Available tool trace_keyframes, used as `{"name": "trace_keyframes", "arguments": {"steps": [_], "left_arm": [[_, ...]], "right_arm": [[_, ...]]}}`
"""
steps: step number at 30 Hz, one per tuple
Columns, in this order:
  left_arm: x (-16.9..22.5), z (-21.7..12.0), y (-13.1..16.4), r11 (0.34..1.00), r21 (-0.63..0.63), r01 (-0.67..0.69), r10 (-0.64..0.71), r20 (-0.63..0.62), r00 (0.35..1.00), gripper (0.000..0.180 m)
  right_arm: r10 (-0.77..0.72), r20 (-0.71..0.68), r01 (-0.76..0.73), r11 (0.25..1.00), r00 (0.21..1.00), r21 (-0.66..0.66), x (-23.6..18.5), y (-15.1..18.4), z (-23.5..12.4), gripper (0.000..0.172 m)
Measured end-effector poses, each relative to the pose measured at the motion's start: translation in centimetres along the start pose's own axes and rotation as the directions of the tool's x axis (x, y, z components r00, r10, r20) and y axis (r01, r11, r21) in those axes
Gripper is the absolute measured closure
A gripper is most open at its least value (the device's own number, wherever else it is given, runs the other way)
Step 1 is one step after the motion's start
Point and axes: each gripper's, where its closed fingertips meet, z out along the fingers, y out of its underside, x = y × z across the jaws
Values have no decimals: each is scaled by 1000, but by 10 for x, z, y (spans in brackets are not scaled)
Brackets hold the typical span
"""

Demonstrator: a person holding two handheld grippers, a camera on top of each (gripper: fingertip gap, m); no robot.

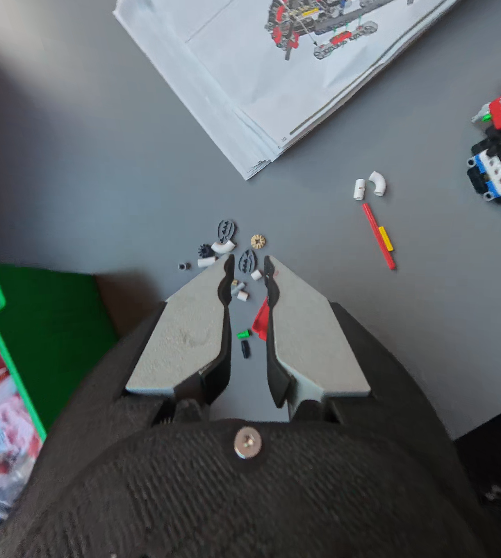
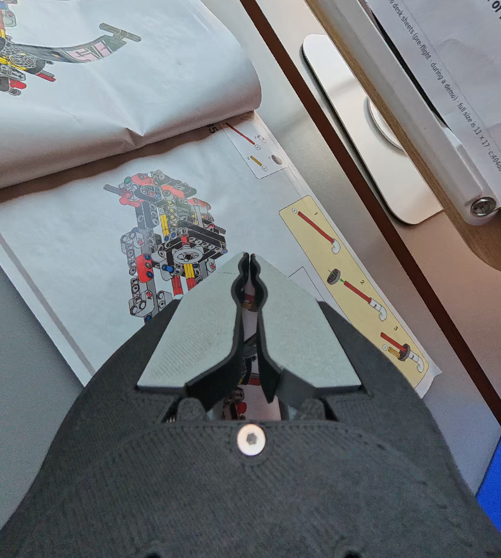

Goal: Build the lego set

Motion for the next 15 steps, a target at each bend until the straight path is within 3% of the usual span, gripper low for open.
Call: {"name": "trace_keyframes", "arguments": {"steps": [4,7,15], "left_arm": [[-15,27,2,990,-125,-73,68,-42,997,164],[-15,33,-2,990,-132,-58,45,-103,994,164],[-15,29,22,984,-178,-27,14,-75,997,164]], "right_arm": [[-9,-9,9,1000,1000,0,0,0,0,172],[-5,-5,5,1000,1000,0,0,0,0,172],[13,14,-13,1000,1000,0,0,0,0,172]]}}
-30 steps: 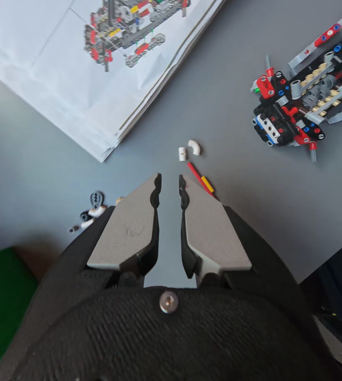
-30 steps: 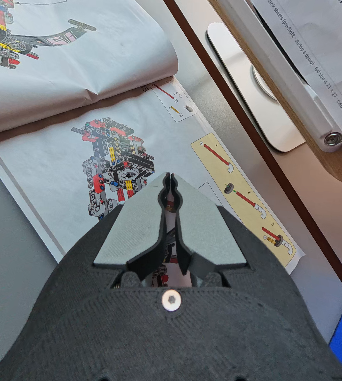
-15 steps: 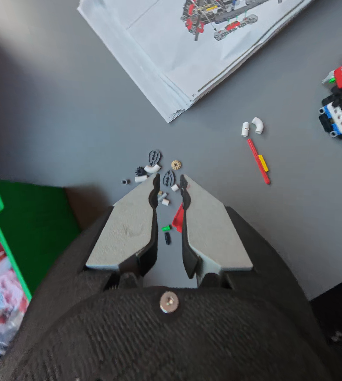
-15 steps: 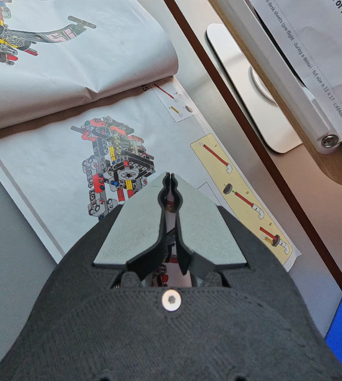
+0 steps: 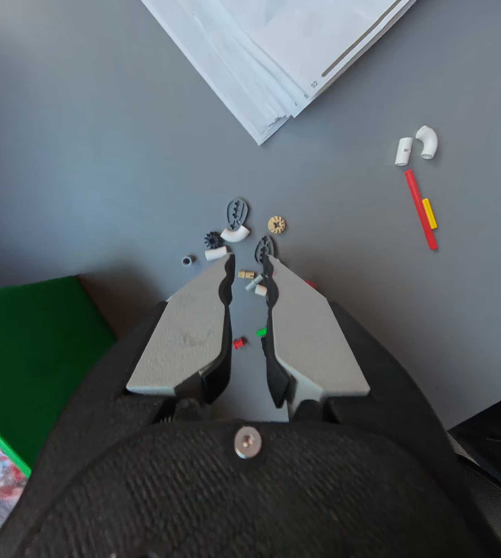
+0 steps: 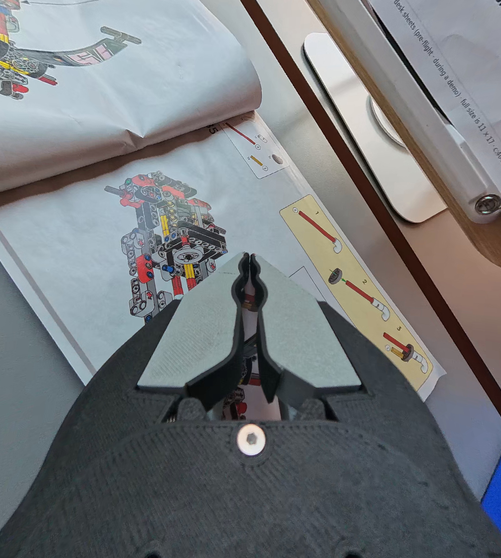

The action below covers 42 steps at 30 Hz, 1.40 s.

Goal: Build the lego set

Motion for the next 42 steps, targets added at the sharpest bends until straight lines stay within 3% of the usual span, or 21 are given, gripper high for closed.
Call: {"name": "trace_keyframes", "arguments": {"steps": [5,14,18,23,28,37,42], "left_arm": [[-3,-8,20,997,19,74,-75,28,997,165],[11,-26,48,971,161,177,-192,82,978,165],[14,-25,60,957,205,206,-234,125,964,164],[-1,-33,49,877,429,216,-316,176,932,161],[-19,-28,41,803,575,157,-344,232,910,158],[-18,-10,38,828,551,102,-246,194,950,158],[-20,-11,31,808,584,77,-233,197,952,161]], "right_arm": [[-4,-5,4,1000,1000,1,0,0,0,172],[-6,-27,6,1000,1000,4,2,-1,-1,172],[23,-45,-20,998,999,61,7,-6,-8,172],[86,-33,-81,989,996,123,13,-11,-17,172],[120,-33,-114,981,992,158,16,-13,-22,172],[146,-2,-144,979,989,147,16,-11,-20,172],[138,-9,-136,981,990,136,16,-10,-19,172]]}}
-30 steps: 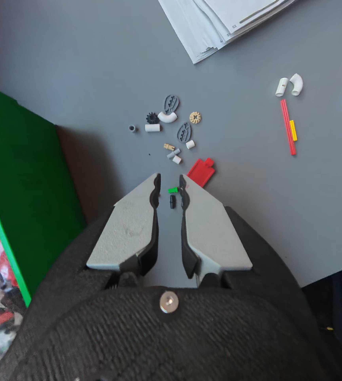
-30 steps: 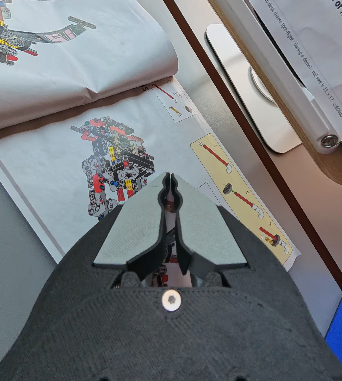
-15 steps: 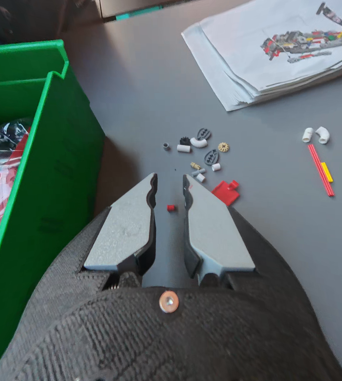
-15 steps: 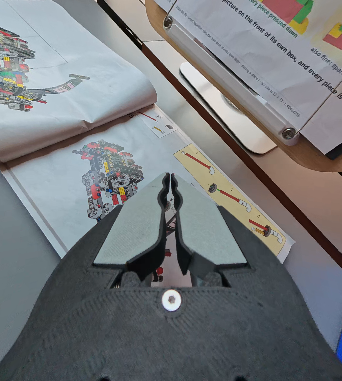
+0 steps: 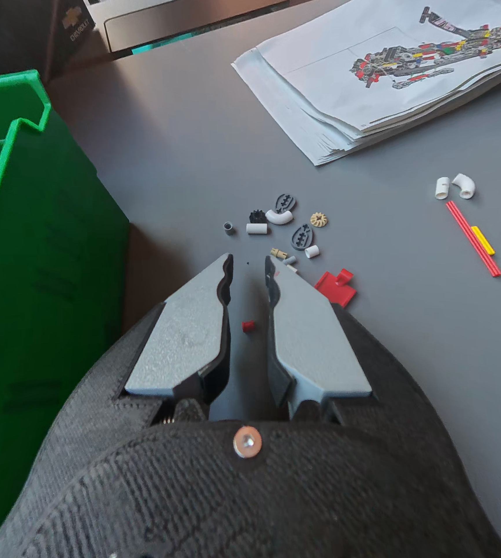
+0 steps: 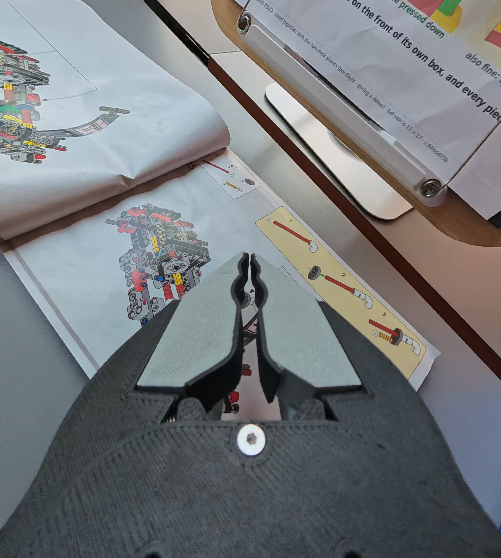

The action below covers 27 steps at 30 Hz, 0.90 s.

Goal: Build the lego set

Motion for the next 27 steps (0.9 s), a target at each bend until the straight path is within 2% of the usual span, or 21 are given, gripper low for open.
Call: {"name": "trace_keyframes", "arguments": {"steps": [6,10,17,20,27], "left_arm": [[7,3,-2,999,-35,-26,25,-46,999,161],[24,9,-24,998,-41,-51,44,-143,989,164],[52,42,-21,943,-222,-246,175,-298,938,163],[50,53,-19,920,-256,-297,214,-307,927,163],[36,54,-26,910,-295,-292,194,-319,928,167]], "right_arm": [[-15,-11,15,1000,1000,-7,0,1,1,172],[-19,-6,19,1000,1000,-8,-1,1,1,172],[-35,12,35,999,999,-8,-5,1,1,172],[-41,14,41,999,999,-15,-6,2,2,172],[-33,20,34,999,999,-14,-6,2,2,172]]}}
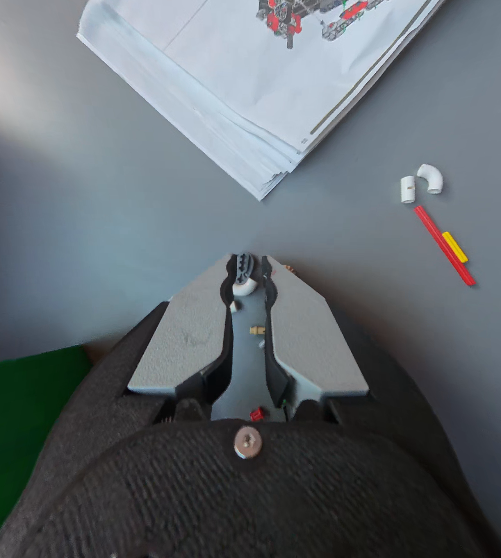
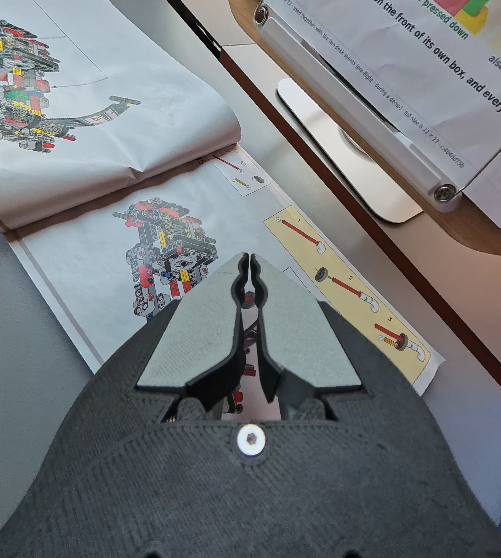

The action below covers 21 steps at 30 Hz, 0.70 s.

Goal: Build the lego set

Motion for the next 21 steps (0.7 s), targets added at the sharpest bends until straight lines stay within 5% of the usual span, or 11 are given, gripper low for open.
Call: {"name": "trace_keyframes", "arguments": {"steps": [8,21], "left_arm": [[-1,9,11,993,-109,-37,34,-26,999,169],[67,35,-33,971,-109,-213,189,-199,962,169]], "right_arm": [[-4,-1,4,1000,1000,0,0,0,0,172],[-9,13,9,1000,1000,-5,-2,0,1,172]]}}
